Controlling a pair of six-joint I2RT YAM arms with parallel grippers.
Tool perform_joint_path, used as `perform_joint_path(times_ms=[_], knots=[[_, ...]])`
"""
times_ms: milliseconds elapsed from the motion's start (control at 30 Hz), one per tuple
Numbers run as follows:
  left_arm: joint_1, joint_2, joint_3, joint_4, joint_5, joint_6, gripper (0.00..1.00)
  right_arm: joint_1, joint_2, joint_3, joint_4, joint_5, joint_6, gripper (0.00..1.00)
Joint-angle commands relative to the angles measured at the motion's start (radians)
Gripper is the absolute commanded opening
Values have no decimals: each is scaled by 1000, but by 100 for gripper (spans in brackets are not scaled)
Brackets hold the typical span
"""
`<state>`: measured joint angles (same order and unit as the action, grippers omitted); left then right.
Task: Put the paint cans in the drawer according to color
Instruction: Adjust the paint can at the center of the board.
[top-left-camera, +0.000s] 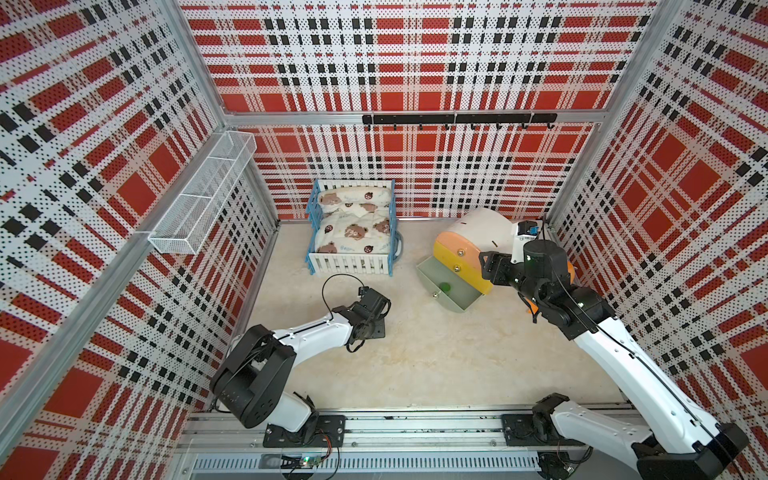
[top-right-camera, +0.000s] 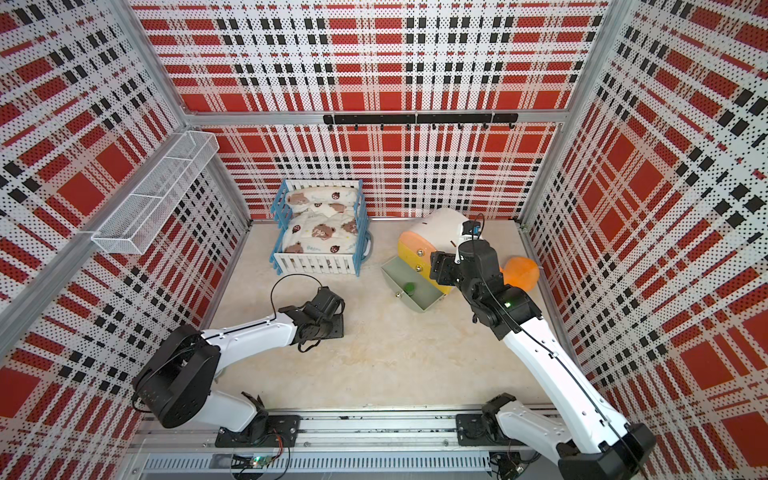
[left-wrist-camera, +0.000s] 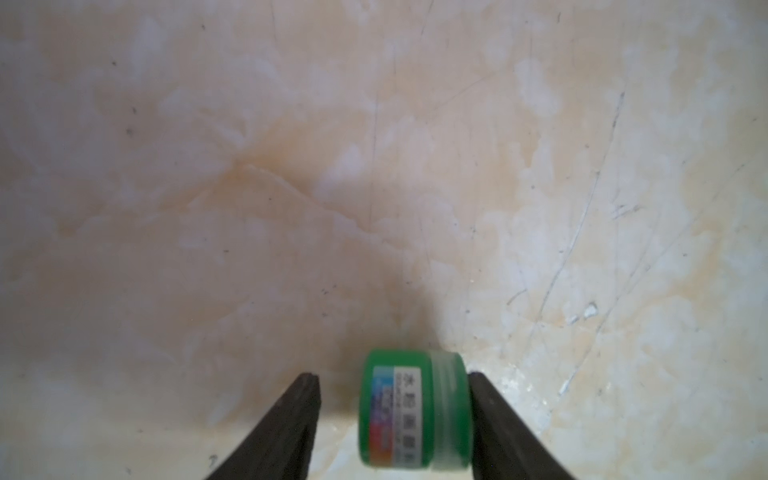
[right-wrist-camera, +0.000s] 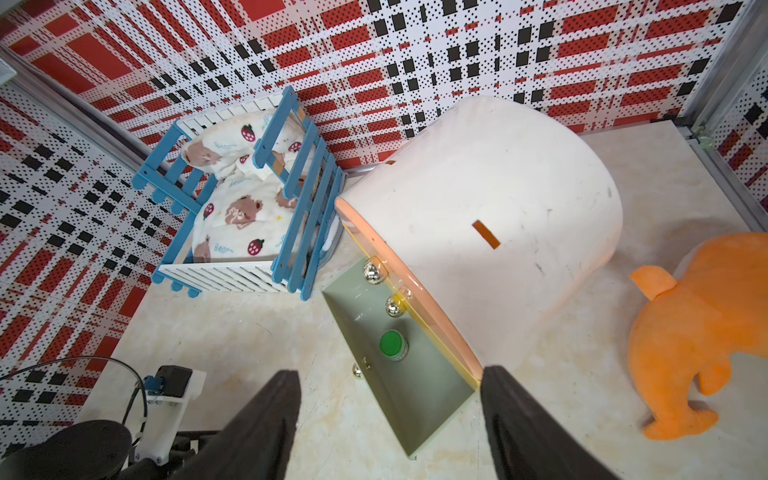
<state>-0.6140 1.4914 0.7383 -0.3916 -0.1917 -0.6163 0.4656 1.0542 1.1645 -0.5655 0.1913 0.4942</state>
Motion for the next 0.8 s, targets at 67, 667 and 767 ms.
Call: perform_joint_path(times_ms=[67,667,767], knots=[[15,-18,20,-4,-4,18,48,-11,-16,-8,16,8,-6,76],[106,-148,-90,184,260,-5,33,-27,-22,-14,9,4,1,76],[139,-197,-123,246,335,-17,31,-30,-22,-15,8,1,1,76]])
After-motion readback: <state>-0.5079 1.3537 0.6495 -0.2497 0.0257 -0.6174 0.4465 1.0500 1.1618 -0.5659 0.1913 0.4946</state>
